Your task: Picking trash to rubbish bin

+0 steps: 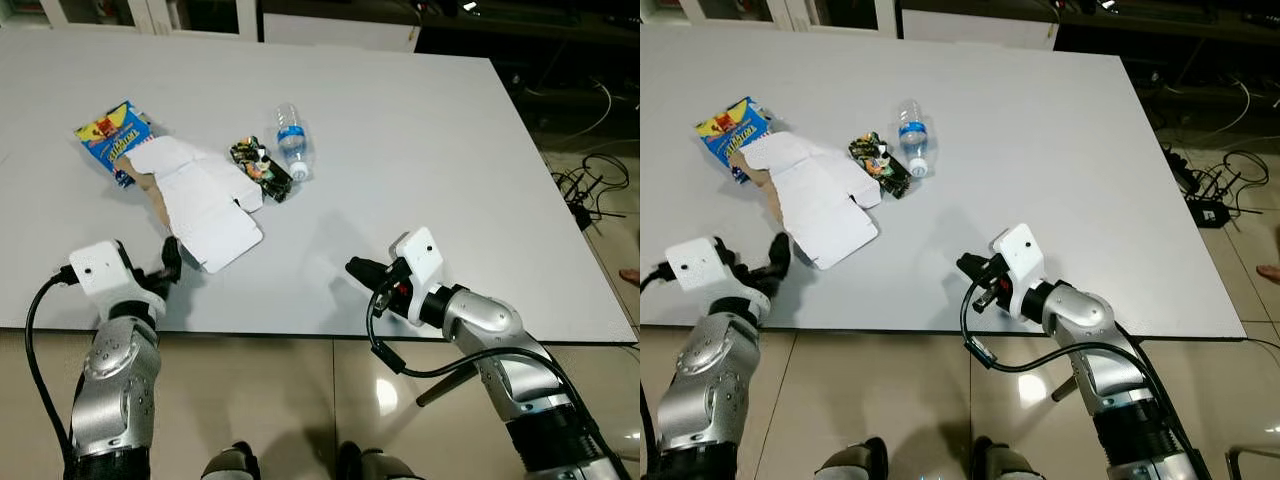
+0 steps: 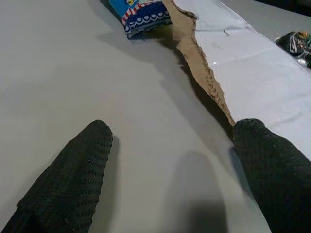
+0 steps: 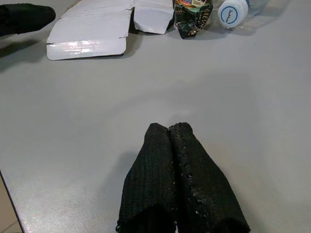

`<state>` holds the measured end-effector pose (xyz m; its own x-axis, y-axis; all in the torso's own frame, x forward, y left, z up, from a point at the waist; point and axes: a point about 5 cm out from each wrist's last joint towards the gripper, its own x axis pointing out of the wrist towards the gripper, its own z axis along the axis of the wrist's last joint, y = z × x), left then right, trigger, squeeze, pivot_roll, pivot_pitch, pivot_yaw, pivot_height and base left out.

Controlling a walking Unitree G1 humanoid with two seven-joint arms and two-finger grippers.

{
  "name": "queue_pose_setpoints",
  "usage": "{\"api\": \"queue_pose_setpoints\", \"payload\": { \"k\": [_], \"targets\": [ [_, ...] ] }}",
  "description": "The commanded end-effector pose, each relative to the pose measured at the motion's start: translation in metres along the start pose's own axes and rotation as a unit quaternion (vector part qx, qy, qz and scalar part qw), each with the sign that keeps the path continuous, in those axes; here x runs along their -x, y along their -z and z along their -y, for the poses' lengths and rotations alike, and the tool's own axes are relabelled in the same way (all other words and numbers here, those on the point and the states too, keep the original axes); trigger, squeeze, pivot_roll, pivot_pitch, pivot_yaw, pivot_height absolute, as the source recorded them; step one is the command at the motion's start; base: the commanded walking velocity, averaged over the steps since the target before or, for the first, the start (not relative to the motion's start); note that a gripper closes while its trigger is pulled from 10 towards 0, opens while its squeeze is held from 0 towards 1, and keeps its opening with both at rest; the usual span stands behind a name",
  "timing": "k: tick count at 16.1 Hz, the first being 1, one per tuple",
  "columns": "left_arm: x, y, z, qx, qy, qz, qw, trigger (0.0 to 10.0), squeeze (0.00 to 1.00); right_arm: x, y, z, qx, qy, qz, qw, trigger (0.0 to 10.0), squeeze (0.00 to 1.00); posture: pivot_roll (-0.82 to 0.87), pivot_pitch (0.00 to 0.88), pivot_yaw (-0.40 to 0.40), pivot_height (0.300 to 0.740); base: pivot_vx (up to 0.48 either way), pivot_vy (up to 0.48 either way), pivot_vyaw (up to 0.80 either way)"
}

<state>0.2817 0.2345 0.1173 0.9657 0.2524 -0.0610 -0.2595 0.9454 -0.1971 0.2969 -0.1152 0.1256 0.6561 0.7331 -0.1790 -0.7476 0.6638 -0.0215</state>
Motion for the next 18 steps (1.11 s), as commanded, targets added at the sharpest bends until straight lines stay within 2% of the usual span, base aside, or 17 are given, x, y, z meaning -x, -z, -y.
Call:
{"api": "queue_pose_setpoints", "payload": {
  "k": [1,4,7,12,14,18],
  "targets": [
    [-0.003,0.007,-0.005,0.010,-0.004,-0.018,1.000,10.0,0.00,0.003,-0.005,0.000,0.002,-0.003,0.008,1.000,10.0,0.00,-0.06,0.180,-0.054,0.740,0.000,0.000,0.00],
    [-0.012,0.006,-0.003,0.034,0.006,-0.016,0.999,10.0,0.00,0.004,-0.007,-0.001,0.001,0.000,0.011,1.000,10.0,0.00,-0.07,0.182,-0.056,0.740,0.000,0.000,0.00],
    [-0.018,0.006,0.010,0.081,0.036,-0.022,0.996,10.0,0.00,0.005,-0.007,-0.002,0.000,-0.001,0.011,1.000,10.0,0.00,-0.08,0.187,-0.060,0.740,0.000,0.000,0.00],
    [-0.026,0.011,0.013,0.146,0.042,-0.044,0.987,10.0,0.00,0.009,-0.007,-0.003,0.001,0.001,0.008,1.000,10.0,0.00,-0.09,0.200,-0.063,0.740,0.000,0.000,0.00],
    [-0.026,0.010,0.014,0.157,0.043,-0.045,0.986,10.0,0.00,0.011,-0.006,-0.004,0.002,0.000,0.007,1.000,10.0,0.00,-0.10,0.204,-0.062,0.740,0.000,0.000,0.00],
    [-0.028,0.014,0.020,0.206,0.082,-0.071,0.973,10.0,0.00,0.014,-0.005,-0.004,0.001,0.003,0.002,1.000,10.0,0.00,-0.11,0.214,-0.062,0.740,0.000,0.000,0.00]
  ]
}}
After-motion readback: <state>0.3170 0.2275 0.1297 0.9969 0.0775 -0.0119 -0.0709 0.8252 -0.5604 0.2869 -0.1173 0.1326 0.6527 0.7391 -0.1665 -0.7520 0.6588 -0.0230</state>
